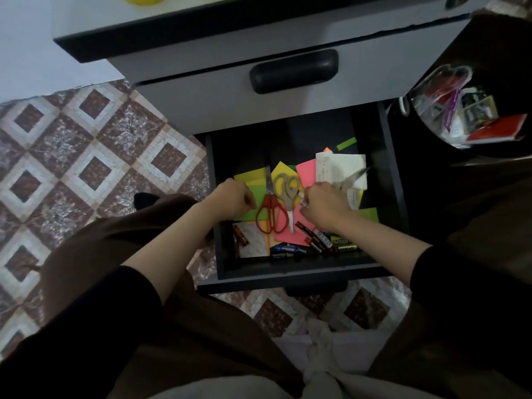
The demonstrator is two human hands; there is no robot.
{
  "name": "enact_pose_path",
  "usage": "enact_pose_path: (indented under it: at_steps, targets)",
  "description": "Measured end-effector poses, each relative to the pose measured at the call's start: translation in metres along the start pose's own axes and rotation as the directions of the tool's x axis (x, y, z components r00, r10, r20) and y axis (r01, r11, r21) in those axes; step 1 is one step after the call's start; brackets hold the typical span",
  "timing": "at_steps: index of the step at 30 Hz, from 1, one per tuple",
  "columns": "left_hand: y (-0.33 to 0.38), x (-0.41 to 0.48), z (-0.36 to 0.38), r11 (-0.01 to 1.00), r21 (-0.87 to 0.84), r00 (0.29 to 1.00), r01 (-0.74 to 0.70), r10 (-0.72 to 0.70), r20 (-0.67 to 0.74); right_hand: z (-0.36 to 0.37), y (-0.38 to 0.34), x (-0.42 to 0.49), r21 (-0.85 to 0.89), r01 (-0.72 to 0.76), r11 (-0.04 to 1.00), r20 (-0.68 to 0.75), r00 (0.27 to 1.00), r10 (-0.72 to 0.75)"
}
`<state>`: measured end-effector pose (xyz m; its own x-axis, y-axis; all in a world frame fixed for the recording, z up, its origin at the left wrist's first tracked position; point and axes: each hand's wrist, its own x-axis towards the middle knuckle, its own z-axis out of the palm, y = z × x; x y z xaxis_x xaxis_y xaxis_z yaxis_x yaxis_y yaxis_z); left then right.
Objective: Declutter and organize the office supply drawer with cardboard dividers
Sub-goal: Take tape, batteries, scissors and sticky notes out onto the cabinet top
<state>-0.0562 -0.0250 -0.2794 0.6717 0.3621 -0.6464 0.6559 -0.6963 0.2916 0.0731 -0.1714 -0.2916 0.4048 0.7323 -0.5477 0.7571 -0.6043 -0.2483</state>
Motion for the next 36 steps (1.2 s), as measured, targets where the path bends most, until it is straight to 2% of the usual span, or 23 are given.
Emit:
enact_pose_path:
  at_steps: [4, 8, 13, 20, 26, 31, 36]
  targets:
    - [0.0, -0.009, 0.016, 0.934, 0.33, 0.974, -0.139, 0.068, 0.217, 0.014, -0.006, 0.001, 0.073, 0.081, 0.994, 0.045, 0.995, -0.085]
    - [-0.001, -0.01, 0.031, 0.85, 0.486, 0.959, -0.204, 0.073, 0.274, 0.017, -0.008, 0.003, 0.089, 0.118, 0.989, 0.055, 0.991, -0.123]
    - [-0.004, -0.01, 0.033, 0.819, 0.517, 0.95, -0.25, 0.105, 0.293, 0.019, -0.001, 0.009, 0.124, 0.063, 0.99, -0.011, 0.998, -0.062]
    - [0.007, -0.016, 0.047, 0.758, 0.584, 0.932, -0.289, 0.084, 0.352, 0.023, 0.003, 0.011, 0.13, 0.084, 0.988, -0.027, 0.996, -0.081]
    - [0.004, -0.016, 0.057, 0.702, 0.637, 0.927, -0.318, 0.089, 0.365, 0.026, 0.003, 0.007, 0.12, 0.078, 0.99, 0.058, 0.995, -0.085]
    - [0.012, -0.016, 0.069, 0.596, 0.744, 0.937, -0.301, 0.043, 0.345, 0.028, 0.001, 0.002, 0.107, 0.098, 0.989, 0.121, 0.986, -0.11]
    - [0.008, -0.016, 0.066, 0.63, 0.729, 0.951, -0.267, 0.049, 0.306, 0.026, -0.006, -0.006, 0.05, 0.108, 0.993, 0.199, 0.973, -0.116]
